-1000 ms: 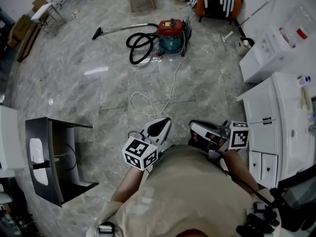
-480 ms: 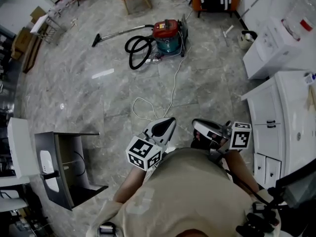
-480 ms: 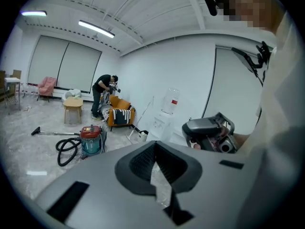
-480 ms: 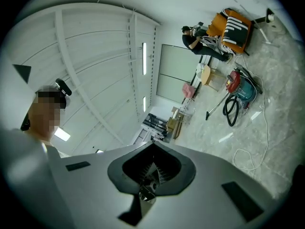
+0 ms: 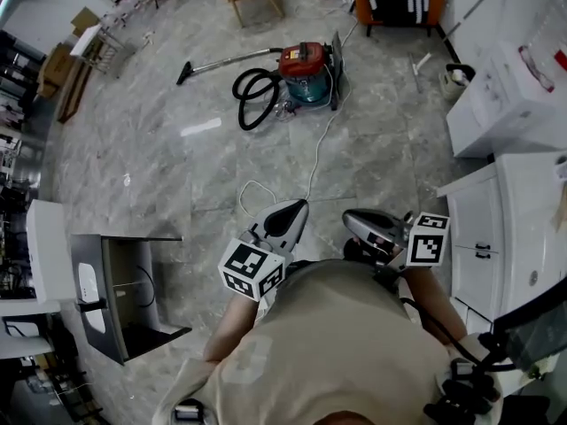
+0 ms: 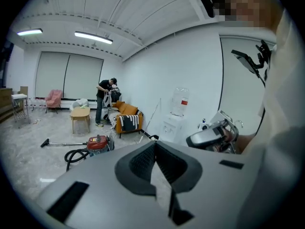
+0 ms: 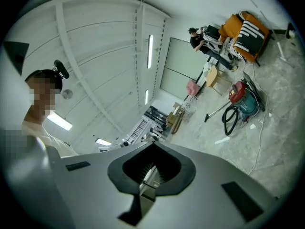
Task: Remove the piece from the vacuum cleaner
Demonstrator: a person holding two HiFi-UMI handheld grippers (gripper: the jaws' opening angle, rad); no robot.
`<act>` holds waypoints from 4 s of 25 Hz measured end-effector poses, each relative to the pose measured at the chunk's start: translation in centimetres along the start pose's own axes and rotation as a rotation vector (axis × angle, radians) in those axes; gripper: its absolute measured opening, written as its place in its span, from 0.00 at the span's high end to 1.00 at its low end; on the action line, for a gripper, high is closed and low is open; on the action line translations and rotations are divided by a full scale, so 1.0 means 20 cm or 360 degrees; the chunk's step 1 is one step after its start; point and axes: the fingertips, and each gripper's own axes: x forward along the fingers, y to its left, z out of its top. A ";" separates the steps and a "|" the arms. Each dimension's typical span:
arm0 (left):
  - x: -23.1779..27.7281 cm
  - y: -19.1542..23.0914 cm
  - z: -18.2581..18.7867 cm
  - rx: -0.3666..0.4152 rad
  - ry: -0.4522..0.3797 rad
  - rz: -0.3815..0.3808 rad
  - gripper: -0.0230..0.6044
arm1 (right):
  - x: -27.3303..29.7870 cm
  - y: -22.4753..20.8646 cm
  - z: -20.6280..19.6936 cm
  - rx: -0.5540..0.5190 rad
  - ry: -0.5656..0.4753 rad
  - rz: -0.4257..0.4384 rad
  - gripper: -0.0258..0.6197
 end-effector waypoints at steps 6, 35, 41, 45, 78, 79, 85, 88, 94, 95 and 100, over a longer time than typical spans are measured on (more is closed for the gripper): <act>0.09 0.09 0.05 0.0004 0.0019 0.0090 0.96 | -0.01 -0.08 0.08 -0.0031 0.0052 0.0009 0.96; 0.39 1.06 0.31 0.0075 -0.0097 -0.0129 0.96 | 0.62 -0.43 0.57 -0.0393 0.0203 -0.0527 0.96; 0.38 1.26 0.33 0.0115 -0.0118 -0.0143 0.96 | 0.85 -0.52 0.61 -0.0432 0.0279 -0.0584 0.96; 0.33 1.34 0.30 0.0083 -0.0117 -0.0114 0.96 | 0.98 -0.55 0.63 -0.0439 0.0343 -0.0557 0.96; 1.72 1.73 0.78 0.0124 0.0287 0.0036 0.96 | 0.89 -1.60 1.88 -0.0141 0.0448 -0.0383 0.96; 1.76 1.73 0.78 0.0123 0.0296 0.0038 0.96 | 0.88 -1.62 1.91 -0.0139 0.0448 -0.0382 0.96; 1.84 1.79 0.83 0.0125 0.0321 0.0078 0.96 | 0.90 -1.71 2.00 -0.0120 0.0485 -0.0366 0.96; 1.82 1.84 0.81 0.0103 0.0346 0.0115 0.96 | 0.93 -1.72 1.99 -0.0116 0.0524 -0.0346 0.96; 1.84 1.98 0.79 0.0104 0.0351 0.0102 0.96 | 0.97 -1.78 2.06 -0.0185 0.0502 -0.0430 0.96; 1.86 2.00 0.79 0.0111 0.0348 0.0082 0.96 | 0.97 -1.79 2.09 -0.0195 0.0483 -0.0459 0.96; 1.99 2.18 0.82 0.0167 0.0339 -0.0053 0.96 | 1.02 -1.91 2.20 -0.0200 0.0397 -0.0631 0.96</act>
